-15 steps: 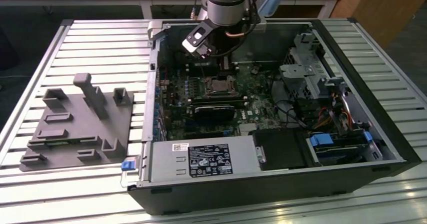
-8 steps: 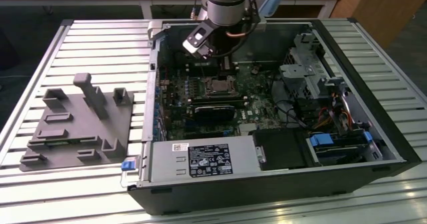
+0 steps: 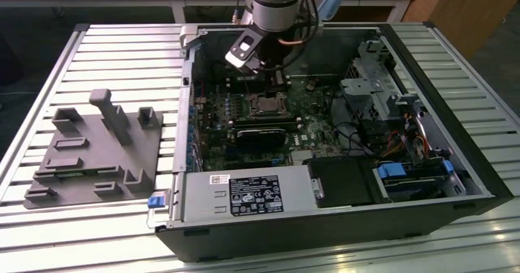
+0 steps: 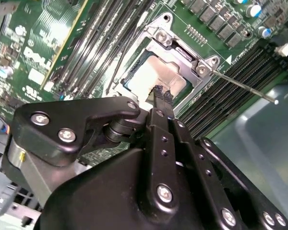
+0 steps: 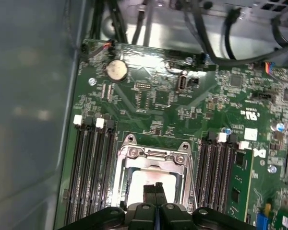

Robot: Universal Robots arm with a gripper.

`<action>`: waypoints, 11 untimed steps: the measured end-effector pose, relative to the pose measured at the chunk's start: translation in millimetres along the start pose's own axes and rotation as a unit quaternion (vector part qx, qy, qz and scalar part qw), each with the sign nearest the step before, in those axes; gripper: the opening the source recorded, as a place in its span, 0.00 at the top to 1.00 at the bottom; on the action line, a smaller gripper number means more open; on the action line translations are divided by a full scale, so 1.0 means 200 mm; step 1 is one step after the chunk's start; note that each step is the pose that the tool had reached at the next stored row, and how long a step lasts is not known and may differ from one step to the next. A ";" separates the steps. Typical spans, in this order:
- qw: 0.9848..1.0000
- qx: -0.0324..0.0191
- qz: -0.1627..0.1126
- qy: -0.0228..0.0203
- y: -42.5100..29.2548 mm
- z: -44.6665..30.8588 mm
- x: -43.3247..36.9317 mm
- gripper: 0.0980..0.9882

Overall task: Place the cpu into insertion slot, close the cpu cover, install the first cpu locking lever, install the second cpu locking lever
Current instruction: 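Close the cpu cover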

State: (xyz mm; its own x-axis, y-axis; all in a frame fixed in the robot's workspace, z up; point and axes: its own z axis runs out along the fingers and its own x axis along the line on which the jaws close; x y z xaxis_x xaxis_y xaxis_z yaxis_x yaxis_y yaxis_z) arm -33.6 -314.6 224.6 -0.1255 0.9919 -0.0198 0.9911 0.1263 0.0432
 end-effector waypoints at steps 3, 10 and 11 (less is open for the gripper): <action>1.000 0.000 -0.024 0.001 0.000 0.000 0.000 0.99; 0.997 -0.002 -0.075 0.003 0.000 0.000 0.000 0.99; 0.996 -0.002 -0.084 0.004 0.000 0.000 0.000 0.99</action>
State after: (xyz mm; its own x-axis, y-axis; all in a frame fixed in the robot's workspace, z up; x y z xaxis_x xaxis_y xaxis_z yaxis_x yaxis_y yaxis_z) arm -33.6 -314.6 224.6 -0.2892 0.9571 -0.0198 0.9561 0.2898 0.0432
